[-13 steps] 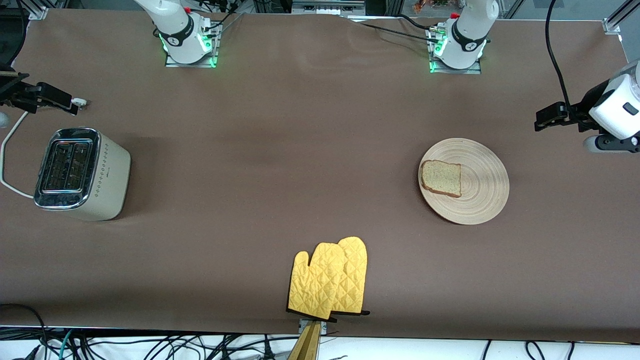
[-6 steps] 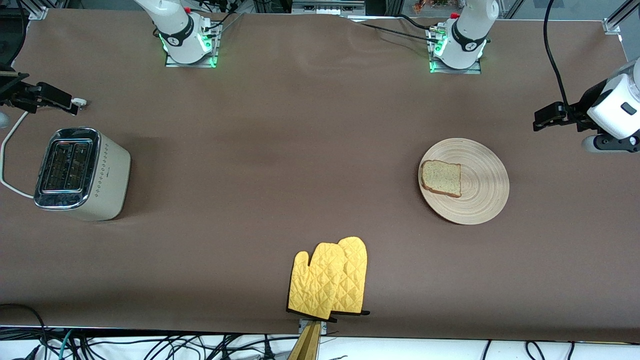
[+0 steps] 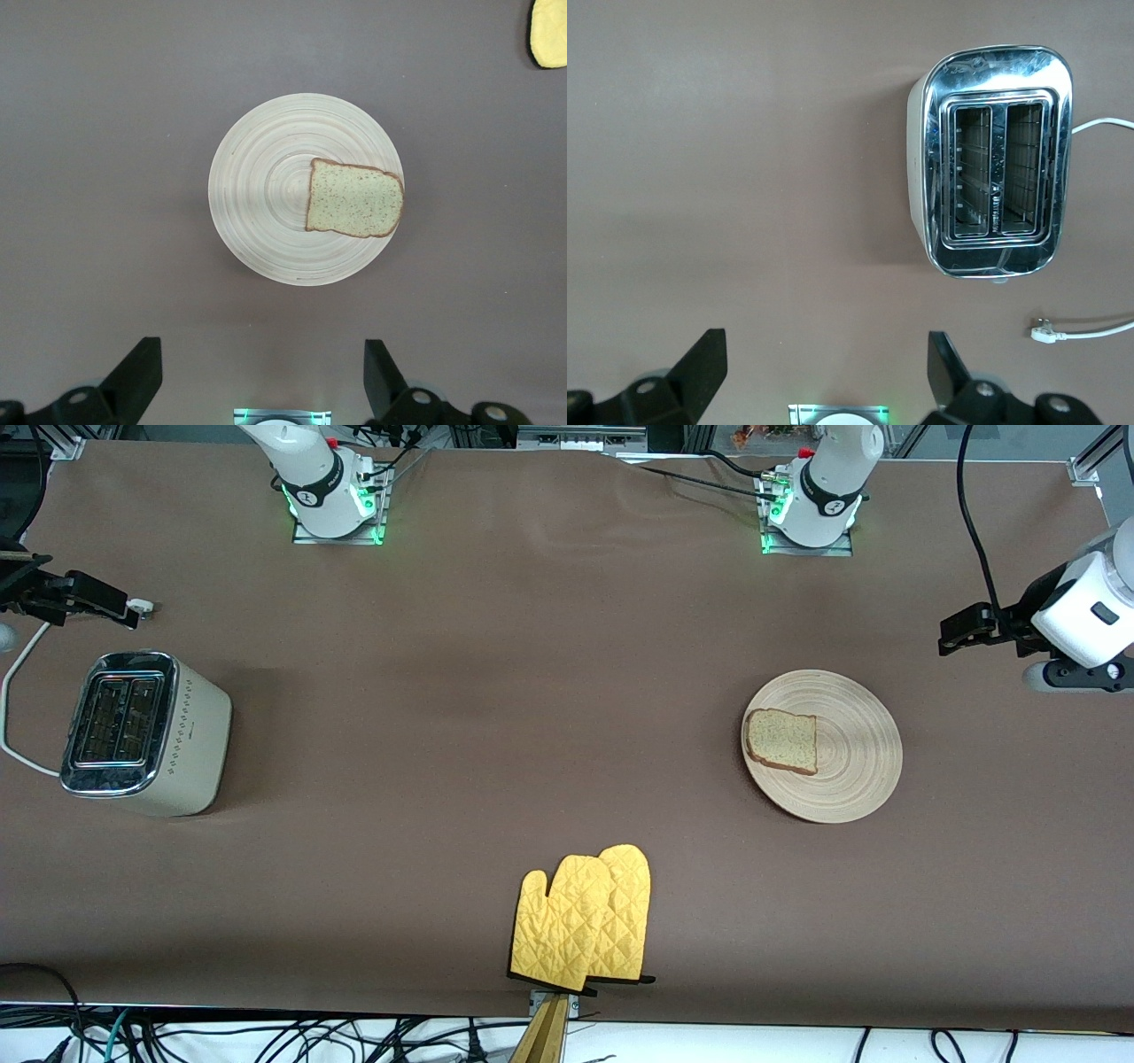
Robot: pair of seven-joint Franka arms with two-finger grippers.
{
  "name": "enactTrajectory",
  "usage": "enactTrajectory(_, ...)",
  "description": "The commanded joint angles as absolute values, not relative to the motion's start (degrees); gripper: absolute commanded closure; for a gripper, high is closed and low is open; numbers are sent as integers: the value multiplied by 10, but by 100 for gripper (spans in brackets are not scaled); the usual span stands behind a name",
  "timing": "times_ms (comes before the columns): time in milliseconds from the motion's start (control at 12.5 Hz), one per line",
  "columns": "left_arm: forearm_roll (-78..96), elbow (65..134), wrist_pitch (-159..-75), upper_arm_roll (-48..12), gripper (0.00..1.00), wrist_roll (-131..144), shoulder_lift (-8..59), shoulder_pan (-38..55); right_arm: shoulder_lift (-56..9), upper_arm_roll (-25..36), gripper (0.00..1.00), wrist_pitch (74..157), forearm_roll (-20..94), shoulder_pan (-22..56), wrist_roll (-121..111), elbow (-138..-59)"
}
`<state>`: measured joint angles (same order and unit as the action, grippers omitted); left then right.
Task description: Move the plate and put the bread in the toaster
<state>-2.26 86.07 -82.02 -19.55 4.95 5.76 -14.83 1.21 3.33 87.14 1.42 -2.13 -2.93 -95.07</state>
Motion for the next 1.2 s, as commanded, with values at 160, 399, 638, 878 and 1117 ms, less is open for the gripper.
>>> enactTrajectory(160, -32, 868, -820, -207, 0, 68, 44, -150, 11, 32, 0, 860, 16, -23, -37, -940)
enactTrajectory(399, -33, 868, -820, -205, 0, 62, 44, -150, 11, 32, 0, 860, 17, -23, -37, -940)
enactTrajectory(638, -30, 868, -826, -203, 0, 58, 47, -156, 11, 32, 0, 860, 16, -23, -37, -940)
enactTrajectory(878, -30, 869, -827, -205, 0, 58, 48, -156, 11, 32, 0, 860, 16, -23, -37, -940)
enactTrajectory(1117, -31, 868, -827, -204, 0, 58, 48, -156, 11, 32, 0, 860, 17, -23, -37, -940)
